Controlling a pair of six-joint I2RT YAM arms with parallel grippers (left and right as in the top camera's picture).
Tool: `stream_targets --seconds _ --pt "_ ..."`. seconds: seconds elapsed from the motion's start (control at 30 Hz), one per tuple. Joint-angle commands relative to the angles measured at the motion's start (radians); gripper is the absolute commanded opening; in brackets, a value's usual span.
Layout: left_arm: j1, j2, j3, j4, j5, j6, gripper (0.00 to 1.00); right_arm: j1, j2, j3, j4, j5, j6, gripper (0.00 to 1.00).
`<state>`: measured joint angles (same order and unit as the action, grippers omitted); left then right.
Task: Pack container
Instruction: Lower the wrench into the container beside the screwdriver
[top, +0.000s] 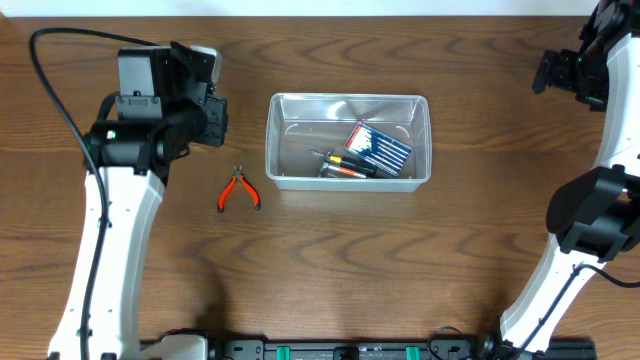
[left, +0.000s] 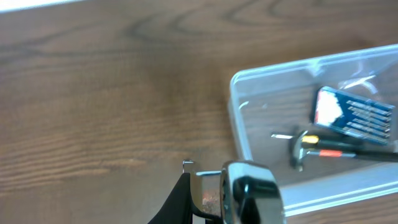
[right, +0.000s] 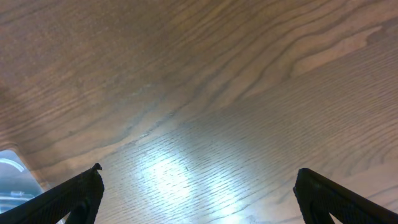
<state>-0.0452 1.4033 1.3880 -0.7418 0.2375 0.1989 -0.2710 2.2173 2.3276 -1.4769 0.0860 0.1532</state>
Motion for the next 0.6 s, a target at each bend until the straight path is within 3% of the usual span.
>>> stream_targets --seconds 0.0,0.13,0.57 --pt "-0.027 -0.053 0.020 0.010 0.026 -0.026 0.06 -0.003 -0.005 -0.001 0.000 0.008 0.010 0.99" --pt "-0.076 -0.079 0.020 0.022 0.094 -0.034 0.06 -0.003 -0.005 -0.001 0.000 0.008 0.011 0.99" --pt "-0.248 -0.032 0.020 0.059 0.095 -0.056 0.06 -0.003 -0.005 -0.001 0.000 0.008 0.010 0.99"
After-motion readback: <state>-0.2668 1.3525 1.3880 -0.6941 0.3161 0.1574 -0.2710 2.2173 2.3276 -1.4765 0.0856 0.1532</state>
